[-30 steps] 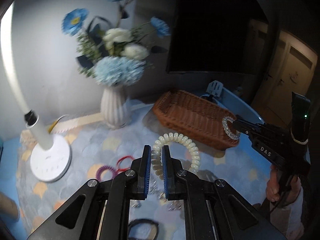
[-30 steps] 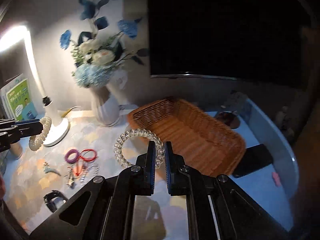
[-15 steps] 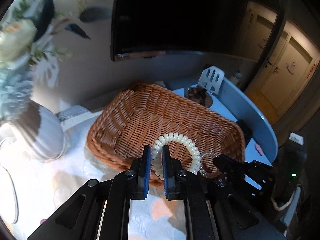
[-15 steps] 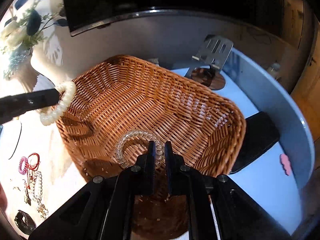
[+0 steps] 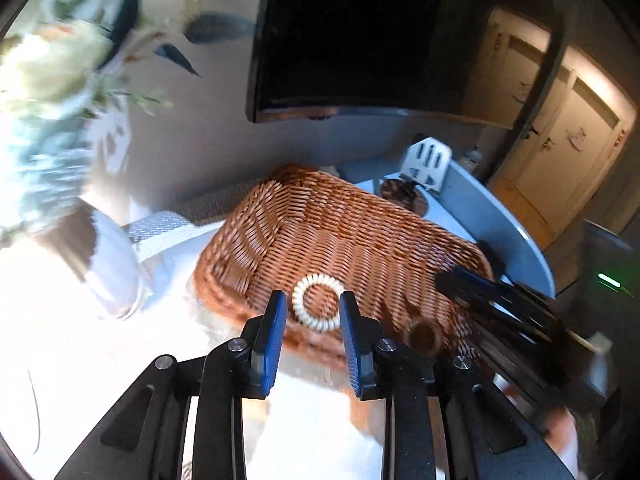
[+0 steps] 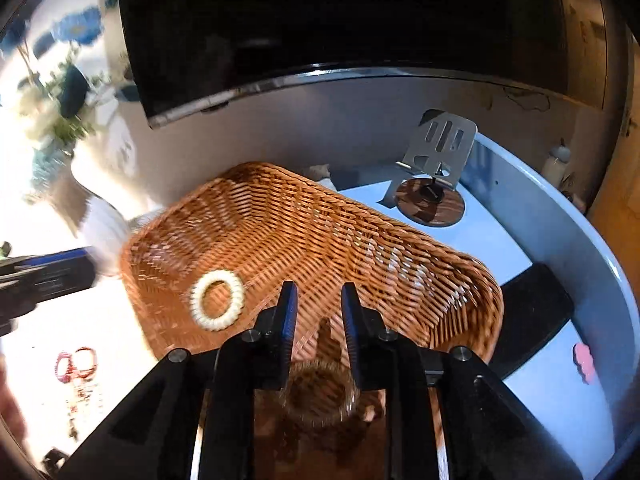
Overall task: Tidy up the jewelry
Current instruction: 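Move both tools back over the remaining jewelry on the table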
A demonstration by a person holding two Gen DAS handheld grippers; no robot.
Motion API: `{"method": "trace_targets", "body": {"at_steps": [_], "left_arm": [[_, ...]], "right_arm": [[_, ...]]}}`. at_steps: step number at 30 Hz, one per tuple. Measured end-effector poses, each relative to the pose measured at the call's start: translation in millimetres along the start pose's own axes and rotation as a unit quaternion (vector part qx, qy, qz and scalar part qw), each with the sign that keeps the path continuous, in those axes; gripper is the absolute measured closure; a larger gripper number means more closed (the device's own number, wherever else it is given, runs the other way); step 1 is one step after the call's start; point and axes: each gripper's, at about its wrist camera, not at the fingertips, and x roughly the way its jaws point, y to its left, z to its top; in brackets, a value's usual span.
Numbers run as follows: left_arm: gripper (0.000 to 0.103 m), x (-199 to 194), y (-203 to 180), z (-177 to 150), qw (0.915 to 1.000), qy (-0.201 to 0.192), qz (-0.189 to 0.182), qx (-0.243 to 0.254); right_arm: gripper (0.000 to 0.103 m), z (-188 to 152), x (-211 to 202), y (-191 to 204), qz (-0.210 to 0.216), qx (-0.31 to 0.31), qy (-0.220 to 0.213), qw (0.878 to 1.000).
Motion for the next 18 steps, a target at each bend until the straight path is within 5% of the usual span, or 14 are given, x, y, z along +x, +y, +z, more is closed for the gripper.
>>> {"method": "trace_targets", "body": {"at_steps": [8, 18], "left_arm": [[0.073, -68, 48, -53, 0.9995, -0.004, -0.022, -0.021], [0.073, -139, 115, -120, 0.997, -0.037, -0.006, -0.068]], "right_arm": [[0.078, 9, 15, 14, -0.104, -0.017, -0.028, 0.994], [0.078, -16, 0, 43, -0.128, -0.05, -0.001, 0.991]]}}
